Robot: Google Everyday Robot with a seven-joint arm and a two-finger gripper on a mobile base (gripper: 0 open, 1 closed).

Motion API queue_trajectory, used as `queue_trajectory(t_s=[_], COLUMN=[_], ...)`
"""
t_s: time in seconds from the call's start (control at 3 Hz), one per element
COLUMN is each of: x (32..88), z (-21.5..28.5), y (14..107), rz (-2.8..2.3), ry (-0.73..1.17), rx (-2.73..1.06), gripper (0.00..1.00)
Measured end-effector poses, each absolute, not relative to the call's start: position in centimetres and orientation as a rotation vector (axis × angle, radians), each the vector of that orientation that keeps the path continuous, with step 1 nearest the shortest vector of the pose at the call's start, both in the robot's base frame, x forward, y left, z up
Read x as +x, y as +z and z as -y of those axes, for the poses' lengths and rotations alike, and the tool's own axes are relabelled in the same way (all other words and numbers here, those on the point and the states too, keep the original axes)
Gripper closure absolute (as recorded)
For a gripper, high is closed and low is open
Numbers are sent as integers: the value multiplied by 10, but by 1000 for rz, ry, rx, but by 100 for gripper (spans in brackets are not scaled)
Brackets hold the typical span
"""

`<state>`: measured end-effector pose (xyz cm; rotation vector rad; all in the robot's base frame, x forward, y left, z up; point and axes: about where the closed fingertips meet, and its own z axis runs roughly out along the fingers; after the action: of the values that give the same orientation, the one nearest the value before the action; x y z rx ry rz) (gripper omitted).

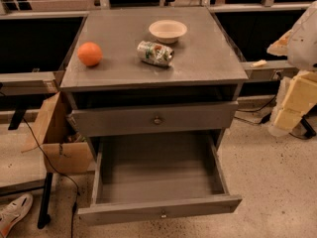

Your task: Close middle drawer

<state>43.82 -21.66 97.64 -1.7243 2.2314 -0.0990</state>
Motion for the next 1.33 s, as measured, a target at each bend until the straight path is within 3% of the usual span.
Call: queue_trajectory(t_s=[0.67, 1.33], x=[435, 453], z=[198, 106], y=[942, 793], rz=[-2183, -2178], ry=[-77, 121], rx=[-1675, -1675], gripper=[0, 0])
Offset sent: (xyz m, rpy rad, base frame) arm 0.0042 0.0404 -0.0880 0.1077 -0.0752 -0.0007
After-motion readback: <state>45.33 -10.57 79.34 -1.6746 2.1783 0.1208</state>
